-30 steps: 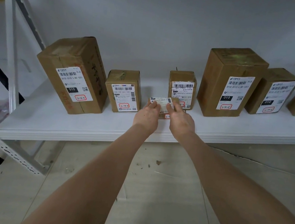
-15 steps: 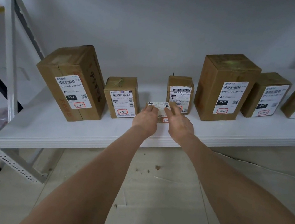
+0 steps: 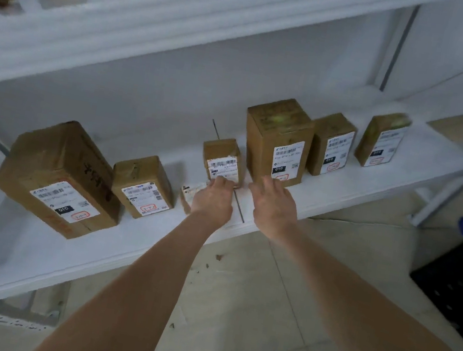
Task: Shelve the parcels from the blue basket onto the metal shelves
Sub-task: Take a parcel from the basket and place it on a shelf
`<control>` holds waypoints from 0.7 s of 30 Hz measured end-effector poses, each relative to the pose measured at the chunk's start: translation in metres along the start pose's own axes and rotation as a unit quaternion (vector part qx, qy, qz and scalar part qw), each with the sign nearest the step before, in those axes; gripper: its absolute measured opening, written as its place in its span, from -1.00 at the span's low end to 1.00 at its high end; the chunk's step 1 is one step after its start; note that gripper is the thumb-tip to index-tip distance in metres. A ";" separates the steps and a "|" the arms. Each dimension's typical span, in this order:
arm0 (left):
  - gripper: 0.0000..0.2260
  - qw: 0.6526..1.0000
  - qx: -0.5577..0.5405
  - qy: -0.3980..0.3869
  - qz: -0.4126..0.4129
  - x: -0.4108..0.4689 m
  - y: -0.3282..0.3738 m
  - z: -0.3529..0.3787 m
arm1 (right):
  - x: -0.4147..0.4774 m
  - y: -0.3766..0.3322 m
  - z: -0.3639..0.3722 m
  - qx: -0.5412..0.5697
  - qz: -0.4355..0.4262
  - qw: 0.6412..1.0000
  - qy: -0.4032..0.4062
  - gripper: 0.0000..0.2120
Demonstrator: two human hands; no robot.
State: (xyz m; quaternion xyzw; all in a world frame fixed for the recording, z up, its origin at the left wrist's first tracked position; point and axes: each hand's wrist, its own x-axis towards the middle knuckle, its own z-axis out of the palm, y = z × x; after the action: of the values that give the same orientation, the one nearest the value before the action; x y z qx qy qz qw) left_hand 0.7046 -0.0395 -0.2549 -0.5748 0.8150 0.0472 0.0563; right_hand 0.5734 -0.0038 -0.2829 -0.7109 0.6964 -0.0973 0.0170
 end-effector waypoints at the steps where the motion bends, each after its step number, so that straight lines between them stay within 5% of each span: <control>1: -0.55 1.000 0.013 -0.013 0.019 -0.002 0.016 -0.013 | -0.007 0.011 -0.017 -0.008 0.013 1.000 -0.010 -0.51; 11: -0.55 0.973 0.016 -0.040 0.226 -0.023 0.212 -0.179 | -0.102 0.141 -0.233 -0.062 0.204 0.975 -0.057 -0.48; 21: -0.66 0.911 0.007 -0.011 0.412 -0.059 0.398 -0.323 | -0.193 0.245 -0.417 -0.094 0.387 0.917 -0.015 -0.53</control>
State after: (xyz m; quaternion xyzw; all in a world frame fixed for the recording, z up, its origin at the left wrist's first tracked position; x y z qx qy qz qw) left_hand 0.3374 0.1030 0.0778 -0.1872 0.9790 0.0668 0.0450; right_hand 0.2616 0.2272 0.0647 -0.3854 0.9227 -0.0061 -0.0033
